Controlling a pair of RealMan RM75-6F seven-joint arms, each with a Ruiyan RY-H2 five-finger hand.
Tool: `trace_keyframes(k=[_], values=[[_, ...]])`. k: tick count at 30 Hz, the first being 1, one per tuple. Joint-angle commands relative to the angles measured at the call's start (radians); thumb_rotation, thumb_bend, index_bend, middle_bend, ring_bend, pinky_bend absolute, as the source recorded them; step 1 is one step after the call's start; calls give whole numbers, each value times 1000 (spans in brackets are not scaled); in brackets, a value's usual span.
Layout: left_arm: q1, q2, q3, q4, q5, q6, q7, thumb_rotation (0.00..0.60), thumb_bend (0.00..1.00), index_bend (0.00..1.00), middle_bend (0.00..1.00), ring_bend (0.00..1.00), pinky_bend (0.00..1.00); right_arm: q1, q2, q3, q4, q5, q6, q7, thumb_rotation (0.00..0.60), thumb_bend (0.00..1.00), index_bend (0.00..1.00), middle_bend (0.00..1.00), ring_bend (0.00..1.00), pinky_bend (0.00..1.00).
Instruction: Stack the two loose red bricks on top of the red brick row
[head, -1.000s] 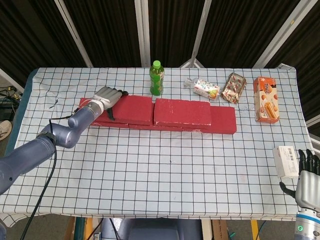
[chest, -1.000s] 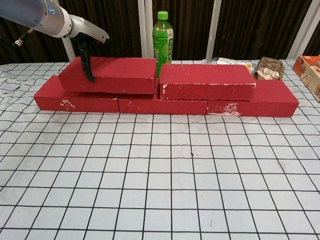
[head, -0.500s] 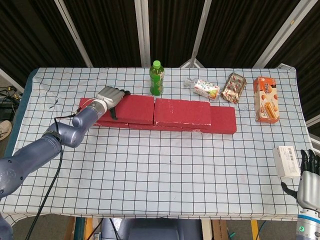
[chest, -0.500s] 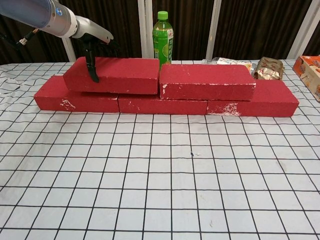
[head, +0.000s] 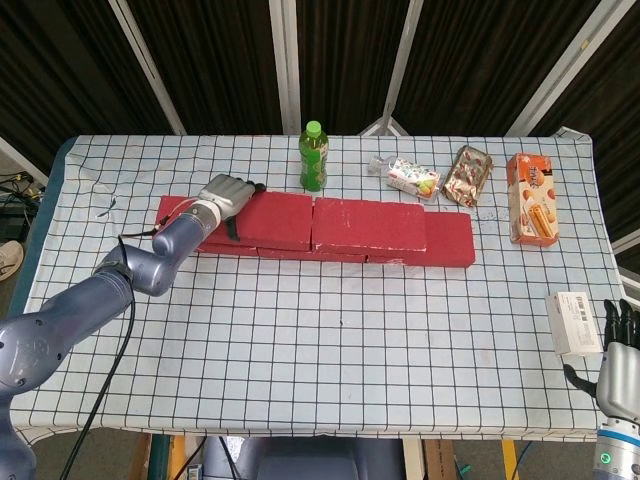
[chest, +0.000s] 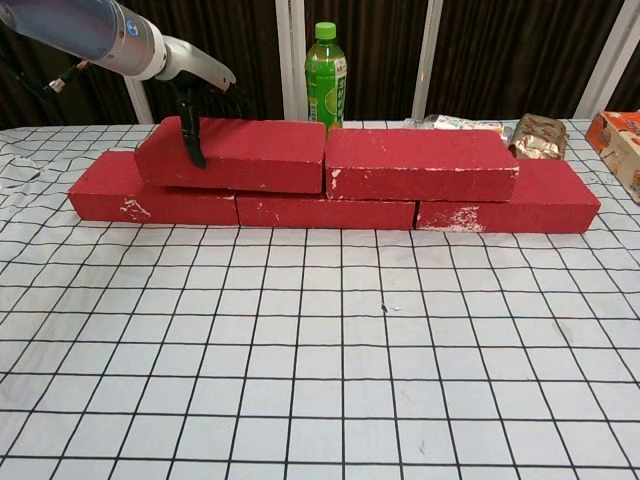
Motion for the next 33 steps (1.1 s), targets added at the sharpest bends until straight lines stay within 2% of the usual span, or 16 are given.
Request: trace_keyframes(k=[1,20,23,33], values=[[-4,-4,10,3,-7,0,-1,600,139,277,263,165,183,0,0,0,0,1,0,0,600,192,0,0,0,0],[-28,-25,56,18,-50,18,-6,600,133,272,254,157,176,2,0,0,-2,11,3,-1,600,193,0,0,0,0],[-32,-25,65,17,-63,16,-7,600,126,245,227,141,166,2,1,-1,-3,11,3,-2,600,192,0,0,0,0],[-47,-32,95,26,-94,6,-11,600,11,142,117,55,143,4,-4,-2,-4,17,4,-11,600,192,0,0,0,0]])
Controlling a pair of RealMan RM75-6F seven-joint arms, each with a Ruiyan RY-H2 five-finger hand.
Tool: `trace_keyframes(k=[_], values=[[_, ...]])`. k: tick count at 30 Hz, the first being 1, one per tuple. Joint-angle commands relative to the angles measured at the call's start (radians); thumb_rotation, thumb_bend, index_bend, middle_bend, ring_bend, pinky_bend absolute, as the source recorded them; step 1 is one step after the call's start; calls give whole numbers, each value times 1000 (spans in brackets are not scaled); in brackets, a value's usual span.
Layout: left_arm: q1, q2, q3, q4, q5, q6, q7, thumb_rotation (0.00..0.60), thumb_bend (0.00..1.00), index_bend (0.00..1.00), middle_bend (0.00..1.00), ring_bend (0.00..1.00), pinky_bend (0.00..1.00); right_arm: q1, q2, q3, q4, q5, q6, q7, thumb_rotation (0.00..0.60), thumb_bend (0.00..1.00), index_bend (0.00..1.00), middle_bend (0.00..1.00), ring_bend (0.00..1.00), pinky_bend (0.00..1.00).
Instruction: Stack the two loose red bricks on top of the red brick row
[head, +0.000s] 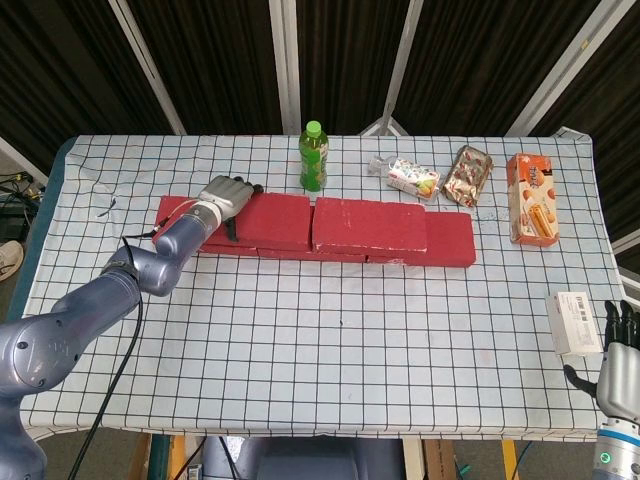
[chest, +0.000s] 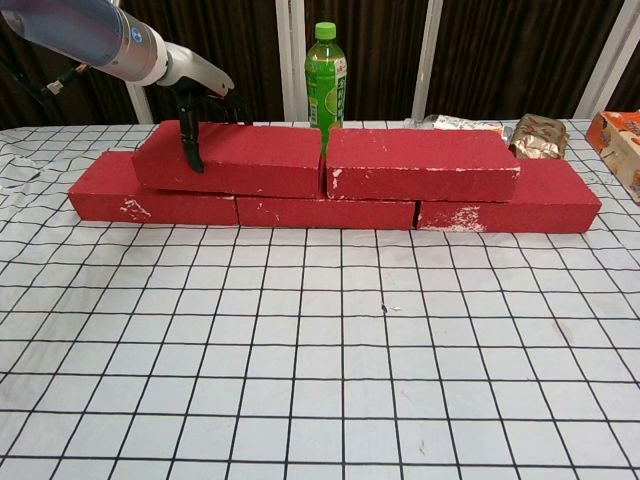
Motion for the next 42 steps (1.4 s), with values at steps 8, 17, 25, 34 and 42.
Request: trace_keyframes(k=[8,17,25,34,42], values=[[-10,-8,22,6,-23,13,1,600,0,94,70,19,135,2,-3,1,-1,8,2,-8,600,192,0,0,0,0],[-20,-3,27,-13,-37,18,3,600,0,90,60,2,134,1,-4,2,-3,14,8,-13,600,193,0,0,0,0],[-30,10,32,-40,-52,29,6,600,0,90,54,2,134,-1,-8,5,-6,21,16,-16,600,192,0,0,0,0],[-70,56,83,-93,-111,18,14,600,0,5,0,0,128,-2,-7,5,-8,25,16,-16,600,192,0,0,0,0],[-79,213,104,-284,-144,185,8,600,0,9,31,0,85,0,-8,-1,-6,22,10,-17,600,193,0,0,0,0]])
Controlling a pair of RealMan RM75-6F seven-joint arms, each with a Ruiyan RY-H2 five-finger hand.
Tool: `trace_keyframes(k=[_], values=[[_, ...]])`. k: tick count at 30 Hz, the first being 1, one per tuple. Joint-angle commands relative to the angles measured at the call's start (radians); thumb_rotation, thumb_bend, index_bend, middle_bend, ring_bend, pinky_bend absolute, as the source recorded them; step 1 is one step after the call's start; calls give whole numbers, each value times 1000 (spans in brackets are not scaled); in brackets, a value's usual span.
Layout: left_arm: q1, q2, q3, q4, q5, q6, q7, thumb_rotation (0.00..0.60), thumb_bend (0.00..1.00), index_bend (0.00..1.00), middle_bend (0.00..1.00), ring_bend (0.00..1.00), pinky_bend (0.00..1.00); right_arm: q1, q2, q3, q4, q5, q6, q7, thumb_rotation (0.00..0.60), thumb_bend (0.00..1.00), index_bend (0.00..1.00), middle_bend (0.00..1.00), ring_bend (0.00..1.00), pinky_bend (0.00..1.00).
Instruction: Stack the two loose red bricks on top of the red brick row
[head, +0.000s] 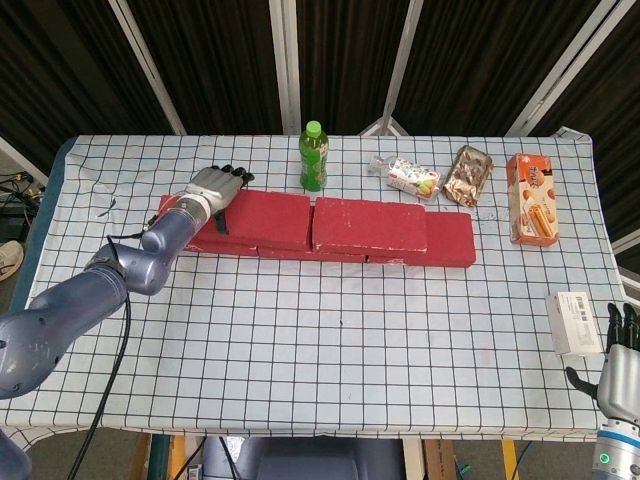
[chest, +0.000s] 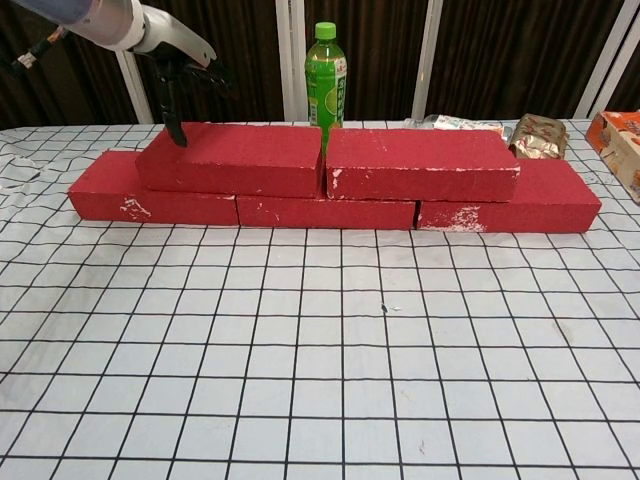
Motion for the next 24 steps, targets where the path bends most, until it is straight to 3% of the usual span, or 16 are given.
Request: trace_keyframes(k=[1,6,11,17,24], values=[[24,92,-7,-121,6,147,-8,600,0,23,47,0,84,1,1,-1,0,-1,-3,2,600,193,0,0,0,0],[196,176,-42,-306,154,445,-56,600,2,179,186,3,98,1,3,-3,-1,-4,-9,15,600,193,0,0,0,0],[363,163,-75,-298,283,592,-99,600,57,256,290,81,143,3,7,-5,-3,-8,-18,26,600,192,0,0,0,0],[468,149,-123,-252,349,586,-129,600,118,305,348,111,149,7,4,-11,-2,-12,-28,24,600,193,0,0,0,0],[519,126,-168,-213,389,552,-95,600,129,269,339,111,148,10,0,-16,-1,-15,-31,17,600,193,0,0,0,0]])
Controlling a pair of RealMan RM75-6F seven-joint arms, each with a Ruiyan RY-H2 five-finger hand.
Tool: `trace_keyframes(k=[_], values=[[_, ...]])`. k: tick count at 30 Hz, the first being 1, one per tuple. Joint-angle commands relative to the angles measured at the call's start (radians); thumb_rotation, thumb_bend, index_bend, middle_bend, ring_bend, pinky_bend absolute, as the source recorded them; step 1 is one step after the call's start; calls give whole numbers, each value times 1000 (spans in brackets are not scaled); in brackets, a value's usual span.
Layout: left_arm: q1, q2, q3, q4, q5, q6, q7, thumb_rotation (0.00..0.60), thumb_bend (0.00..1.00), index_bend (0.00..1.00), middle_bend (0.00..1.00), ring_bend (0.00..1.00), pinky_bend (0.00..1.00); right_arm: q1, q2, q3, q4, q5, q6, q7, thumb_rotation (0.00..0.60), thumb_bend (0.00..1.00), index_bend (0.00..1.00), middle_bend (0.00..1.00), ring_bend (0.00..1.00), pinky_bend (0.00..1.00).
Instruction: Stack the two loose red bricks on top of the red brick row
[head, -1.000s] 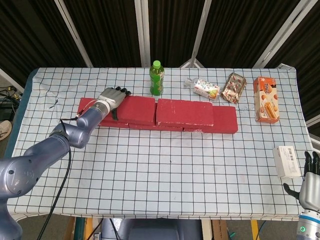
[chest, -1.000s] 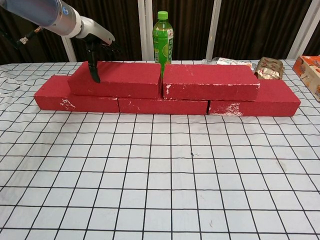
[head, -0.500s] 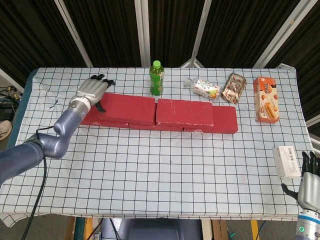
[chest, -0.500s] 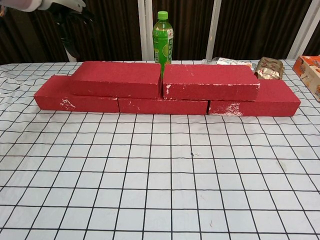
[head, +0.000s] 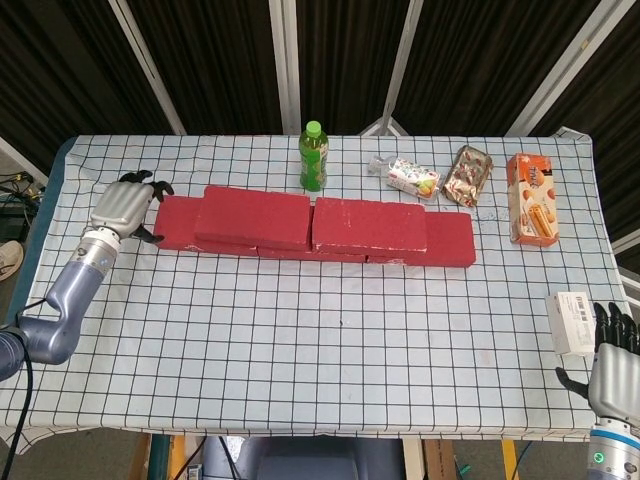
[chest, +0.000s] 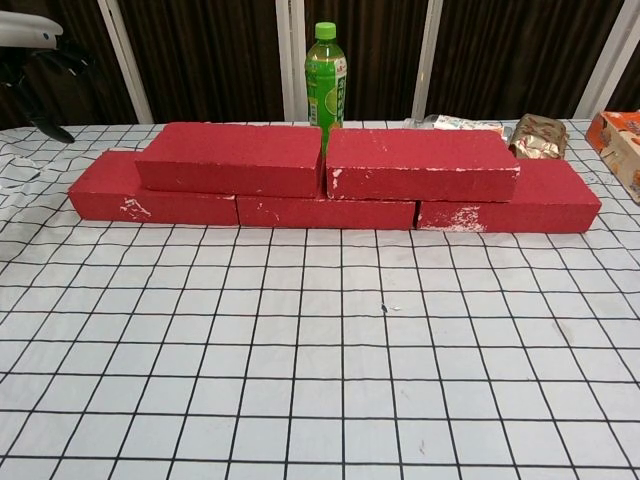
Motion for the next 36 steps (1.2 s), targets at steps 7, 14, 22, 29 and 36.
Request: trace_keyframes(k=[7,14,22,29,36], values=[[47,-64,-63,76,25,-79,67,600,129,287,323,111,146,4,-4,-3,2,4,-9,-4,600,193,0,0,0,0],[58,-106,-115,113,37,-118,131,600,129,292,307,111,145,7,-3,-3,4,10,-17,0,600,193,0,0,0,0],[65,-131,-160,128,29,-138,210,600,130,303,314,112,144,10,-1,-4,6,12,-25,5,600,193,0,0,0,0],[74,-157,-184,143,17,-142,277,600,129,330,315,112,144,11,-1,-6,6,10,-26,5,600,193,0,0,0,0],[83,-186,-203,169,3,-150,332,600,130,334,316,111,144,14,-4,-8,7,13,-29,1,600,193,0,0,0,0]])
